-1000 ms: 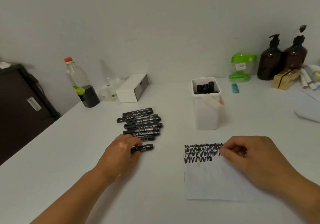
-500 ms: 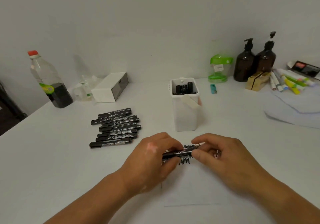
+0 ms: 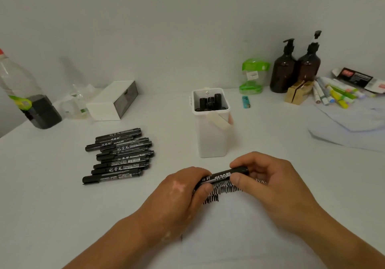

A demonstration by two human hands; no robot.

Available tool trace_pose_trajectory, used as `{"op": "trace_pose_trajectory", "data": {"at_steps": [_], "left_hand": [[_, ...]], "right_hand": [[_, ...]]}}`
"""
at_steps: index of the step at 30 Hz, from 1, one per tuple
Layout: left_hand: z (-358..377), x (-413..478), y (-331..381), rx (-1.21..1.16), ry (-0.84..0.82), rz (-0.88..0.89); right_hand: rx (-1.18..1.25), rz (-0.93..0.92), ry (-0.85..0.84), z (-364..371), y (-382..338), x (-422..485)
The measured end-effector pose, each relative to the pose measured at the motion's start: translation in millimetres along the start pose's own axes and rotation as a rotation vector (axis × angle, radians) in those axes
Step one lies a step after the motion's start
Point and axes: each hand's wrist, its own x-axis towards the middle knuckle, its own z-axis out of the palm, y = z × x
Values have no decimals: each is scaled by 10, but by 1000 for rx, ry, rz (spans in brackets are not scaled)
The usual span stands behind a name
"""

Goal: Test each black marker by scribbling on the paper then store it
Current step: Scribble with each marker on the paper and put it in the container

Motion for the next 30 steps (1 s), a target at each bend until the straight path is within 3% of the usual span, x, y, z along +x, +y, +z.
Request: {"op": "trace_pose_trajectory", "data": {"at_steps": [3,21,25,30], "left_hand": [[26,-34,50,-10,17,31],[105,-61,142,-28,92,65],[112,-44,104,-95,71,59],[102,-87,-61,-7,27,-54]], "right_hand": [[217,74,-57,66,-54,-18],[210,100,-189,215,-62,-74],[213,88,-101,204,-46,-41],[405,152,81,33,-8,37]]}}
